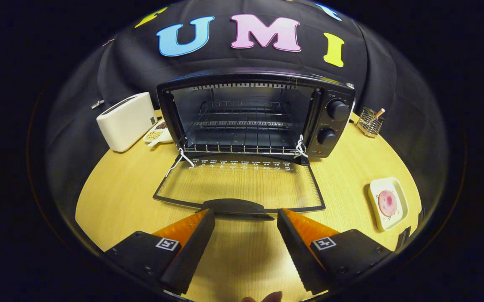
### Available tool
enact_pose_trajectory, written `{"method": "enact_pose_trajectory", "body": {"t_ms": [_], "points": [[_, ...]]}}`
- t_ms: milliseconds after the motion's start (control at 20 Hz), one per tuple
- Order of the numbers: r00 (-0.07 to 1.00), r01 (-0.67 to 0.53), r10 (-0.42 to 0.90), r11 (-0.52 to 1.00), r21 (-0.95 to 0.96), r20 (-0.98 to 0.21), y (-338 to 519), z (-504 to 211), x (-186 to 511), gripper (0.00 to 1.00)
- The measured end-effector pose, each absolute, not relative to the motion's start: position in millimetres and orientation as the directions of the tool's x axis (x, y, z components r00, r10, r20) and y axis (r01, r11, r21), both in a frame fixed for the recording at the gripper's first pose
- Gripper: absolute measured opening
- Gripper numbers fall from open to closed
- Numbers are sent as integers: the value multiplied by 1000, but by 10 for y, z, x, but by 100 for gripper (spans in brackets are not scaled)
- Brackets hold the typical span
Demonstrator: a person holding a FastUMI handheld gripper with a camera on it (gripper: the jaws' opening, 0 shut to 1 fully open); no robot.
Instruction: Open the toaster oven, put the food inside, and close the toaster oven door.
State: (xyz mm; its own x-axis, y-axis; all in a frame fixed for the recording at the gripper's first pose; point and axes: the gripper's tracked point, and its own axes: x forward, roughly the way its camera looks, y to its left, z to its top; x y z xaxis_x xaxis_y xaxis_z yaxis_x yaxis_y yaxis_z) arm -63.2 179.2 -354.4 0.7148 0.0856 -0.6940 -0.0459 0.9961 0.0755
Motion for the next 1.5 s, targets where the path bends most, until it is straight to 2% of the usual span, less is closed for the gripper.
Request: {"method": "enact_pose_trajectory", "body": {"t_ms": [150,350,500,650,850,1100,1350,1500], "points": [[738,-82,126,992,97,-662,1661,-3315,-594,99],[802,-168,223,974,148,-554,1437,-2745,-506,99],[849,-190,236,971,145,-472,1041,-2366,-437,99],[861,-190,219,976,109,-460,501,-2222,-482,99],[806,-168,184,983,81,-562,-267,-2443,-638,99],[658,-162,197,980,119,-727,-1034,-2865,-875,99],[560,-135,190,981,137,-807,-1656,-3208,-876,100],[462,-79,202,979,187,-864,-1897,-3504,-909,98]]}}
